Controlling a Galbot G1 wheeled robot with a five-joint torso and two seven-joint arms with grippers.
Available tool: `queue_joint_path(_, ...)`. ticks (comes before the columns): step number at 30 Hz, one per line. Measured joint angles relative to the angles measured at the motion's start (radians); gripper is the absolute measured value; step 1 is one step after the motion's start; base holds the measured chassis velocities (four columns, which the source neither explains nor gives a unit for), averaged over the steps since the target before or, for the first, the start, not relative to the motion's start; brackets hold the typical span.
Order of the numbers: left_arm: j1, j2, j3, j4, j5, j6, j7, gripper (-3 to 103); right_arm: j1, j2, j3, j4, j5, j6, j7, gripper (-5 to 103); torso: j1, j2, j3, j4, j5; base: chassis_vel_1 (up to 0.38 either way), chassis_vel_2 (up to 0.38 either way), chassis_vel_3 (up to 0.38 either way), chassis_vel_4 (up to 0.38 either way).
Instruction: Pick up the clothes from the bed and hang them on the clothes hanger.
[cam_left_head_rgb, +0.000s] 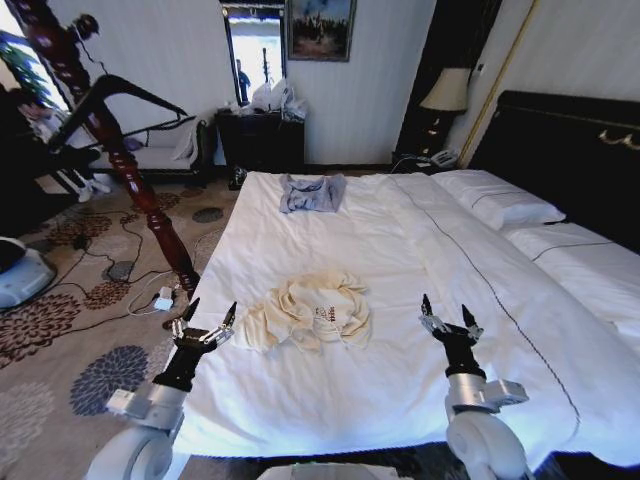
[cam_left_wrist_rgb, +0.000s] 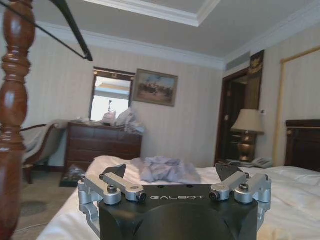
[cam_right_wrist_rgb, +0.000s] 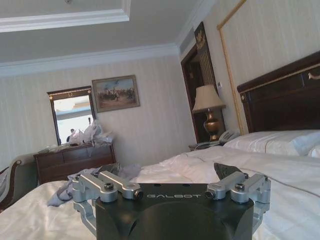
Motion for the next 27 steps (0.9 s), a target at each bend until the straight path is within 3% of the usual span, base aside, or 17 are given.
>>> queue_joint_path(2, 0.005, -0.010, 0.003, 0.002, 0.010, 0.004, -0.009, 100, 0.015, -0.031, -0.014, -0.012, 0.067, -0.022, 0.003, 100, 0.000, 0.000, 0.000, 0.0003, 0.0001, 0.000, 0.000, 0.000, 0.000)
queue_joint_path(4, 0.012, -0.020, 0.009, 0.033, 0.073, 0.006, -0.024, 100, 0.052, -0.086, -0.041, -0.037, 0.186, -0.060, 0.024, 100, 0.000, 0.000, 0.000, 0.0004, 0.0004, 0.000, 0.000, 0.000, 0.000)
queue_joint_path(10, 0.042, -0.066, 0.023, 0.083, 0.114, -0.008, -0.011, 100, 0.207, -0.210, -0.131, -0.190, 0.310, -0.078, 0.036, 100, 0.000, 0.000, 0.000, 0.0011, 0.0004, 0.000, 0.000, 0.000, 0.000)
queue_joint_path(16, 0.074, -0.087, 0.010, 0.108, 0.164, -0.031, 0.001, 100, 0.363, -0.241, -0.256, -0.334, 0.386, -0.119, 0.101, 100, 0.000, 0.000, 0.000, 0.0005, 0.0003, 0.000, 0.000, 0.000, 0.000)
queue_joint_path(20, 0.098, -0.105, 0.002, 0.130, 0.215, -0.054, -0.018, 100, 0.455, -0.222, -0.355, -0.344, 0.489, -0.247, 0.237, 100, 0.000, 0.000, 0.000, 0.0007, 0.0002, 0.000, 0.000, 0.000, 0.000)
queue_joint_path(21, 0.098, -0.105, 0.002, 0.130, 0.215, -0.054, -0.018, 100, 0.455, -0.222, -0.355, -0.344, 0.489, -0.247, 0.237, 100, 0.000, 0.000, 0.000, 0.0007, 0.0002, 0.000, 0.000, 0.000, 0.000)
queue_joint_path(23, 0.102, -0.113, -0.005, 0.155, 0.233, -0.064, -0.036, 100, 0.475, -0.199, -0.392, -0.300, 0.641, -0.378, 0.367, 100, 0.000, 0.000, 0.000, 0.0007, -0.0003, 0.000, 0.000, 0.000, 0.000)
queue_joint_path(25, 0.102, -0.115, -0.006, 0.160, 0.234, -0.066, -0.039, 100, 0.476, -0.193, -0.398, -0.293, 0.666, -0.401, 0.390, 102, 0.000, 0.000, 0.000, 0.0006, -0.0004, 0.000, 0.000, 0.000, 0.000)
queue_joint_path(27, 0.105, -0.120, -0.009, 0.175, 0.235, -0.073, -0.049, 100, 0.474, -0.165, -0.424, -0.279, 0.719, -0.470, 0.473, 93, 0.000, 0.000, 0.000, 0.0005, -0.0001, 0.000, 0.000, 0.000, 0.000)
